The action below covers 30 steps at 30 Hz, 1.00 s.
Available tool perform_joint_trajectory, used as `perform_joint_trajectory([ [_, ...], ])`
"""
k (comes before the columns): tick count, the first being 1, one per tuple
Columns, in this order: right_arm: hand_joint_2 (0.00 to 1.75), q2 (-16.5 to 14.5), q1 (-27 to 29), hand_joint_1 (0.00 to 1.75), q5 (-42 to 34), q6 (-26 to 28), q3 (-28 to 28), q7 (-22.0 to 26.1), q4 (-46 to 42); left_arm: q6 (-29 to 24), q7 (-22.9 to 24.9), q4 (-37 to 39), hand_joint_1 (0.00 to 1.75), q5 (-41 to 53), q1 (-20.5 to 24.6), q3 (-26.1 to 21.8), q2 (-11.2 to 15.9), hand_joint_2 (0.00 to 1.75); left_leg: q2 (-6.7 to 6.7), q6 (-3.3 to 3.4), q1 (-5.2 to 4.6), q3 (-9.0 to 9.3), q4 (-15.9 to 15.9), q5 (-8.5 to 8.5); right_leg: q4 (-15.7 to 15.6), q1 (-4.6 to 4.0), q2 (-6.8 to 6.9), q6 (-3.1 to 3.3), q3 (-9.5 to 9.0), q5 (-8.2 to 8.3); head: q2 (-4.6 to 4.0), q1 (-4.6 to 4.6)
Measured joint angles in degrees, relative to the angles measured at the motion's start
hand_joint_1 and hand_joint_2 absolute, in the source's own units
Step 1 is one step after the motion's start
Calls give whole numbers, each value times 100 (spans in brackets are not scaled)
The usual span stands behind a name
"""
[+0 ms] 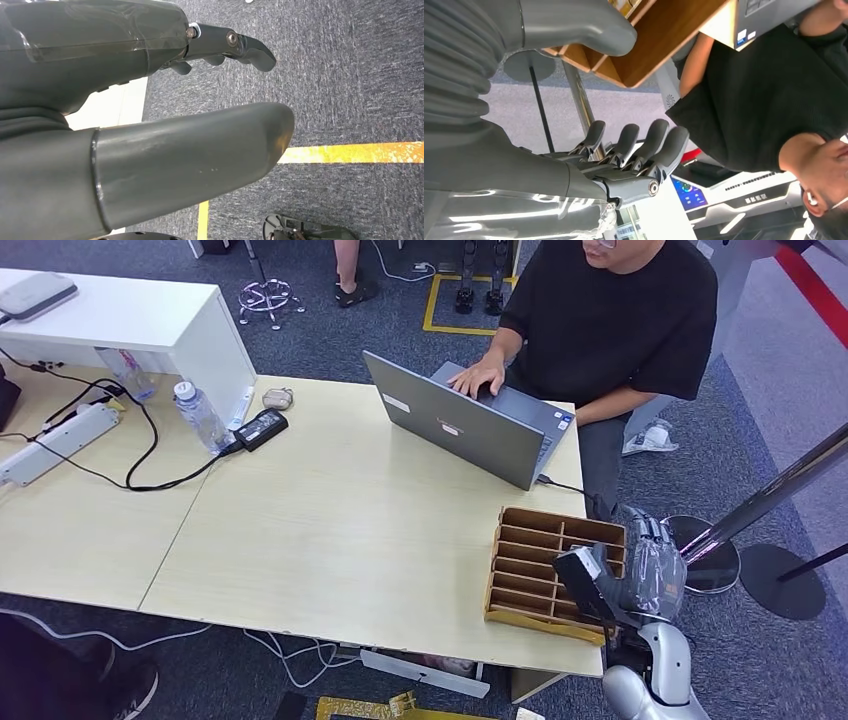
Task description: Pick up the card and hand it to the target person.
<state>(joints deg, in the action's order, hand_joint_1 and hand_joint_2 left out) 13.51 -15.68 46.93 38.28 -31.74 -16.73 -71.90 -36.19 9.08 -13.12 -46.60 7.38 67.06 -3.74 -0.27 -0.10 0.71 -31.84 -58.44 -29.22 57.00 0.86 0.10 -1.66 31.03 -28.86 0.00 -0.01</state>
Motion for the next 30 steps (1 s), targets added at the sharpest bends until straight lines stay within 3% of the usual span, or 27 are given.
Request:
perform_joint_trajectory([
  [7, 175, 100, 4, 89, 109, 25, -153, -219, -3, -34, 15, 1, 0, -32, -2, 0, 10, 0, 0, 0, 0, 1, 0, 0, 0, 0, 0, 0, 0, 0, 0, 0],
  [18, 175, 238, 49, 89, 207, 36, -279, -298, -107, -45, 45, 1, 0, -32, -4, 0, -5, 0, 0, 0, 0, 1, -1, 0, 0, 0, -1, 0, 0, 0, 0, -1],
  [22, 175, 259, 56, 101, 209, 36, -325, -299, -113, -45, 45, 1, 0, -32, -4, 0, -7, 0, 0, 0, 0, 2, -1, 0, 0, 0, -1, 0, 0, 0, 0, -1],
  [30, 175, 301, 77, 107, 363, -210, -399, -491, -198, -18, 50, 1, 0, -145, -4, 0, 2, 0, 1, 0, 0, 1, -1, 0, 0, 0, -1, 0, 0, 0, 0, -1],
])
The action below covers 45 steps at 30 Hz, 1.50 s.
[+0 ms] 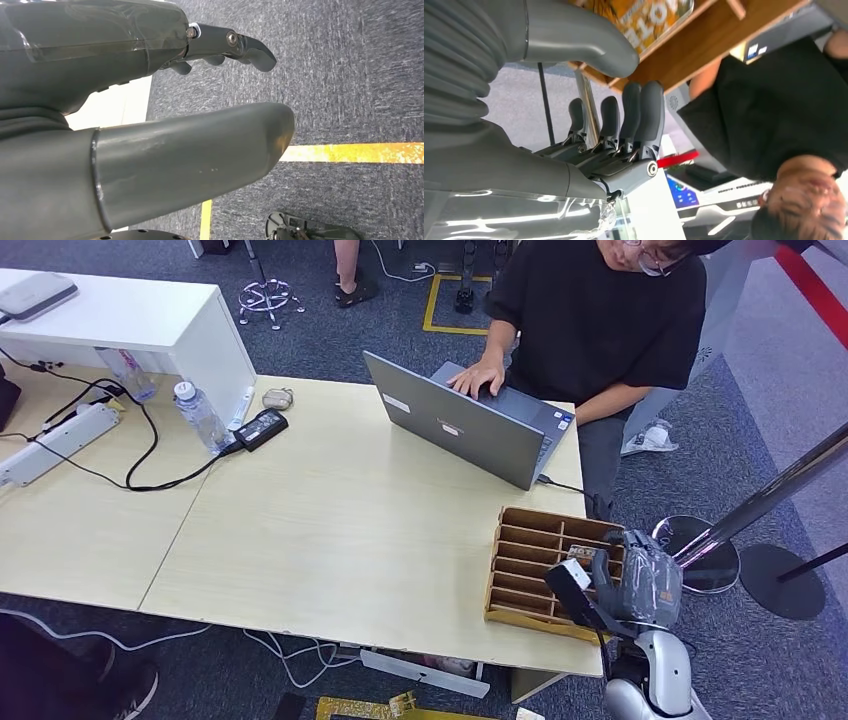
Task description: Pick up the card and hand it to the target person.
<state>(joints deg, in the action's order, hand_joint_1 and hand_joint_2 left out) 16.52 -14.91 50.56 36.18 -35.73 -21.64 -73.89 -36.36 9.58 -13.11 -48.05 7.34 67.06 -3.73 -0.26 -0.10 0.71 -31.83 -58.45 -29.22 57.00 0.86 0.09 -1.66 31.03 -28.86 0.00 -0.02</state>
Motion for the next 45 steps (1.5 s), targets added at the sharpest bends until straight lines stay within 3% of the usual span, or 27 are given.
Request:
perform_joint_trajectory([
  [15, 175, 29, -127, 99, -208, -801, -213, -218, 9, 5, -69, 0, 0, -107, 0, 0, 21, 0, 6, 0, 0, 3, 0, 0, 0, 0, -2, 0, -1, 1, 0, 1],
  [30, 175, 37, -293, 127, -297, -825, -408, -221, 149, 7, -69, 0, 0, -131, 0, 0, 23, 0, 9, 0, 1, 6, 1, 0, 0, -1, -4, 0, -2, 1, 0, 1],
  [45, 175, 73, -354, 139, -374, -784, -504, -214, 157, 4, -102, 0, 0, -133, 0, -1, 23, 0, 10, 0, 1, 10, 1, 0, 1, -2, -6, 0, -5, 1, 0, 1],
])
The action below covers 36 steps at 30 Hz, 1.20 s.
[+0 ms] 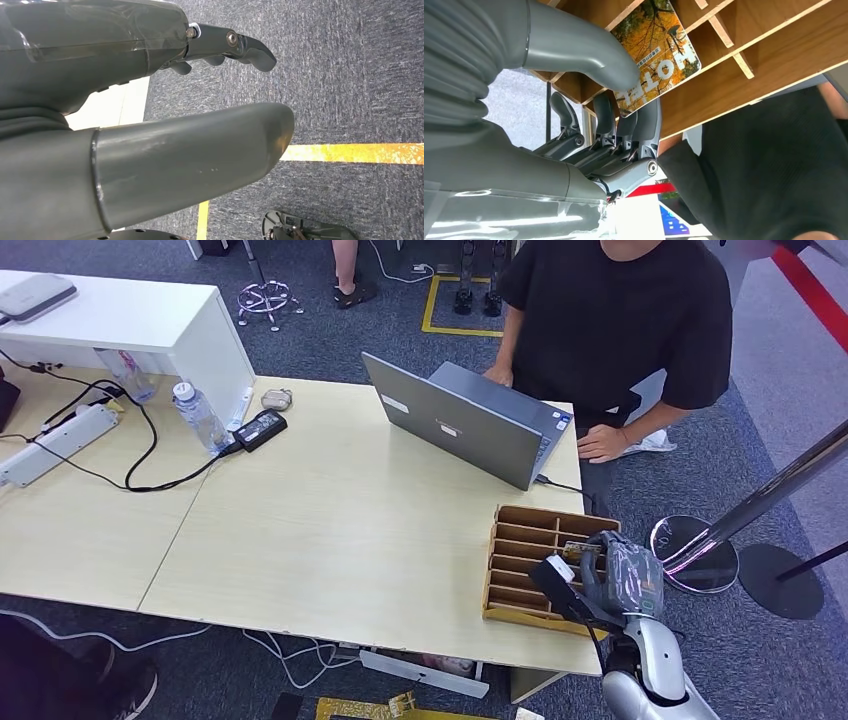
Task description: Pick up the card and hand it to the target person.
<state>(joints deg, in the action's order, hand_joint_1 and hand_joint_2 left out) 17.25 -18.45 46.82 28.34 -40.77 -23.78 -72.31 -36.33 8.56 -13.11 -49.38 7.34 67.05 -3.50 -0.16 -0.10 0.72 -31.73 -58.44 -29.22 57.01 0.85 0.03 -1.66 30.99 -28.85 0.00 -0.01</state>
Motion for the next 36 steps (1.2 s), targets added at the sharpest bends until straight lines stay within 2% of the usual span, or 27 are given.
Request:
perform_joint_trajectory([
  [25, 175, 4, -56, 157, -102, 184, -78, 44, 67, 0, 38, 0, 0, -2, -1, 1, 2, 0, -3, 0, 0, -3, 0, 0, 0, 1, 1, 0, 0, 0, 0, -1],
  [36, 175, 4, -52, 175, -89, 321, -102, 62, 80, 0, 32, 0, 0, -8, -1, 1, 7, 0, -3, 0, -1, -4, -1, 0, 0, 1, 1, 0, 0, 0, 0, -1],
])
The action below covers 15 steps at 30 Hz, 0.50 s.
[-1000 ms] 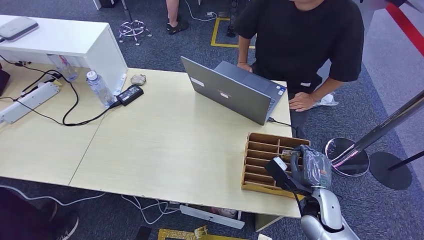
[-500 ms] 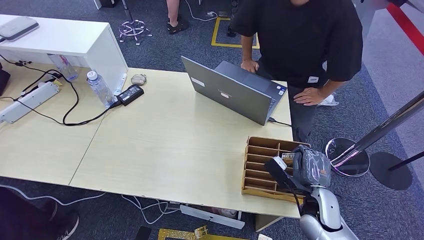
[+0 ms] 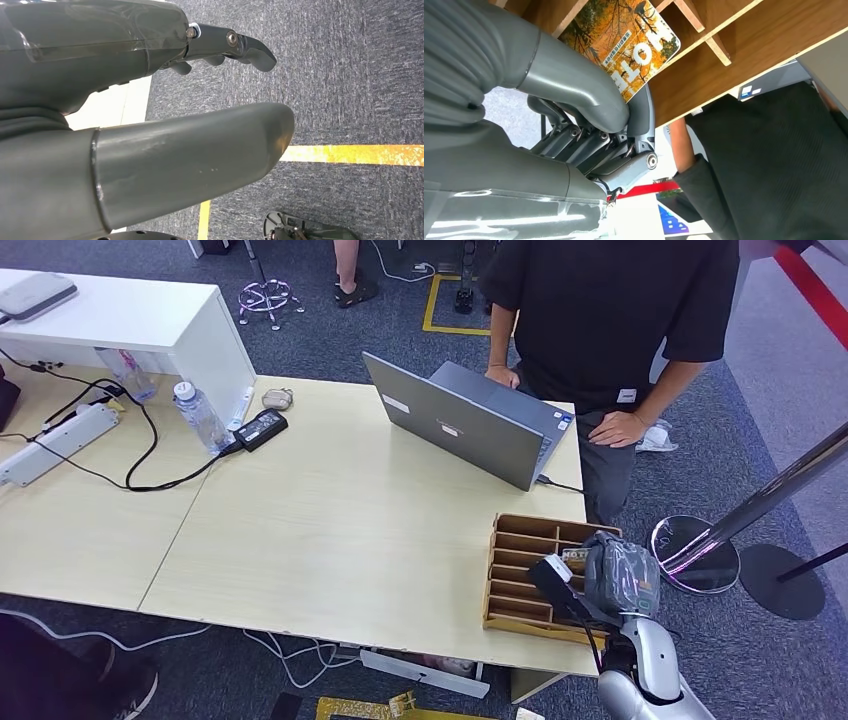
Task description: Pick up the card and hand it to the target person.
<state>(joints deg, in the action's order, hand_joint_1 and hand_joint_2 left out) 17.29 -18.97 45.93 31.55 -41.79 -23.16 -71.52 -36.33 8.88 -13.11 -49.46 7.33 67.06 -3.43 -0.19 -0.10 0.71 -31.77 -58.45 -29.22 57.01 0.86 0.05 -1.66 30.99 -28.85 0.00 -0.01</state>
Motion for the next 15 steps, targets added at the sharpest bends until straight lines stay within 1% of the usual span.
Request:
perform_joint_trajectory([
  [15, 175, 0, -2, 175, 162, 275, 5, 68, 0, -1, 3, 0, 0, 0, 0, 0, 7, 0, 0, 0, 0, 0, 0, 0, 0, 0, 0, 0, 0, 0, 0, 0],
])
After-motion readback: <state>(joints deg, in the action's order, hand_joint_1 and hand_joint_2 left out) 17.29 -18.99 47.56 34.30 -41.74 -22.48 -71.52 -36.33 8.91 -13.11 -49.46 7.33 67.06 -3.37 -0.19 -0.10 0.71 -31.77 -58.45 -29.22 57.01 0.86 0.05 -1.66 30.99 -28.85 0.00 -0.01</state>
